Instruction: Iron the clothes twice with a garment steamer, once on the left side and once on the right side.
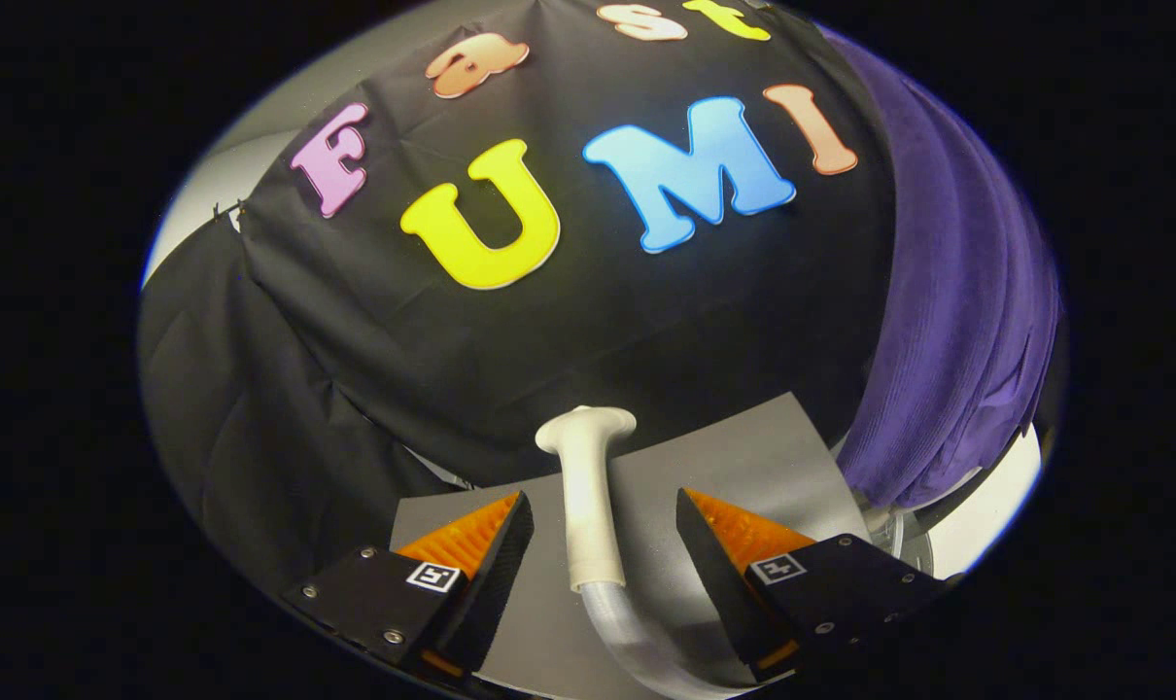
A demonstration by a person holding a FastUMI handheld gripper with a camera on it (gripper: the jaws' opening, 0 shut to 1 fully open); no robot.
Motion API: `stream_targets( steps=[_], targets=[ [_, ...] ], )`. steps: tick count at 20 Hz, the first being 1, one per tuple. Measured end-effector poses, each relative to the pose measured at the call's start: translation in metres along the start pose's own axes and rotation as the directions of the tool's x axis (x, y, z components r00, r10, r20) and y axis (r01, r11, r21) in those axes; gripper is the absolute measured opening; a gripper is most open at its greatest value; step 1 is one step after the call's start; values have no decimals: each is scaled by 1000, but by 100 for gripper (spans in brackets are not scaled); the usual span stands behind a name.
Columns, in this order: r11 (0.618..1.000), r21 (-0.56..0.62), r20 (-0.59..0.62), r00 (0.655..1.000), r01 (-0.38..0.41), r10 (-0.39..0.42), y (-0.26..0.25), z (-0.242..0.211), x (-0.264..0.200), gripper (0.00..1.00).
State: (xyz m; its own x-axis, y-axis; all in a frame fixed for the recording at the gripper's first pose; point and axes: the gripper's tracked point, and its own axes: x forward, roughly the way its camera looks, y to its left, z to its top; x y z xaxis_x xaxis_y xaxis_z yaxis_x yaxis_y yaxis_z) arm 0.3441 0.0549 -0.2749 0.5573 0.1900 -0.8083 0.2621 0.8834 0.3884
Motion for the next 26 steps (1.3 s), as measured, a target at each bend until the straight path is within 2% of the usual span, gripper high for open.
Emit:
stream_targets(
  steps=[3,7,12,14,15,16,26],
  targets=[
    [1000,-6,-126,992,20,-20,-2,-21,28,89],
    [998,-27,-174,983,57,-60,-4,-30,52,85],
    [998,0,-160,985,68,-67,5,-27,66,75],
    [996,-18,-164,983,83,-85,4,-29,70,65],
    [996,-27,-167,982,82,-86,6,-28,72,54],
    [995,-37,-167,982,88,-93,7,-29,72,50],
    [983,-148,-85,989,105,-119,13,-35,70,36]
  ],
)
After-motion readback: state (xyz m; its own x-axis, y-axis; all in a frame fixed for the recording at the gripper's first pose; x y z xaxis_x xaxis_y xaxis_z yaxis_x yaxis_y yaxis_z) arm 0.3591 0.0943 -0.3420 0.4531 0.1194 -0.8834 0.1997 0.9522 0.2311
